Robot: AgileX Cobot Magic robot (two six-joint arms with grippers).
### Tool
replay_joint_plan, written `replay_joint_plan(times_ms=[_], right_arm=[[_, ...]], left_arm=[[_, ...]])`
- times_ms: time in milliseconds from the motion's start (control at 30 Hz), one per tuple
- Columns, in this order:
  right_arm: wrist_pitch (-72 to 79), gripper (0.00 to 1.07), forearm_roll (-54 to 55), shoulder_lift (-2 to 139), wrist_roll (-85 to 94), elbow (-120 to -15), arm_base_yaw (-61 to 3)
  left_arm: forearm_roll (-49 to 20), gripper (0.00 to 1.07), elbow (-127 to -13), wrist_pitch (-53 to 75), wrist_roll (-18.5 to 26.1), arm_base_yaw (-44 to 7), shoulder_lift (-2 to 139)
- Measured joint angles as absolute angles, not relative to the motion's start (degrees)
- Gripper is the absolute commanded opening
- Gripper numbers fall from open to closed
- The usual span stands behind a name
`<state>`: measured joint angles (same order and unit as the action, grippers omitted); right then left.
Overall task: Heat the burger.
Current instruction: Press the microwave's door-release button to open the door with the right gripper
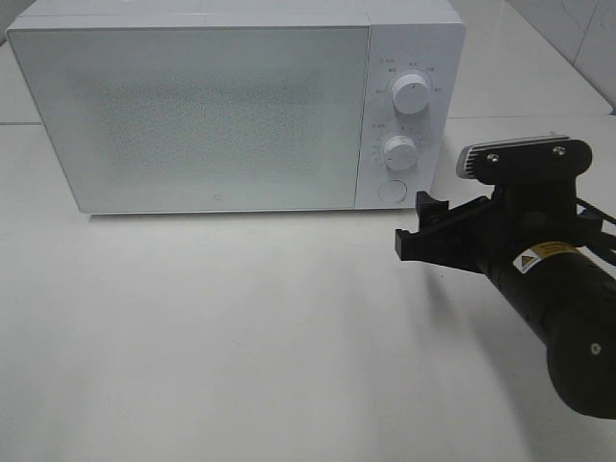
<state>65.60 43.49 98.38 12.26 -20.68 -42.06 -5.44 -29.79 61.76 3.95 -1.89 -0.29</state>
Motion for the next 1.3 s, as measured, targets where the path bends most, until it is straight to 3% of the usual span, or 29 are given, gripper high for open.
replay_joint_plan(times_ms=[200,733,1067,1267,1300], right_arm=[[65.66,0.75,48.13,99.35,14.67,-23.66,-45.78],[63.43,0.71,50.08,99.35,8.71,-25.55,-46.35],[61.54,0.58,50.08,99.35,-13.75,-25.55,-46.35],[58.56,0.42,50.08,99.35,-30.65,-25.55,-46.35],[57.70,0.35,50.08,99.35,-35.29,-25.55,-46.35]], left_arm=[[-5.44,0.98,-29.79,61.76,3.95,-1.89,-0.29],[-5.44,0.98,-29.79,61.76,3.95,-1.89,-0.29],[-5.44,0.98,-29.79,61.76,3.95,-1.89,-0.29],[-5.44,0.98,-29.79,61.76,3.95,-1.89,-0.29],[-5.44,0.98,-29.79,61.76,3.95,-1.89,-0.29]])
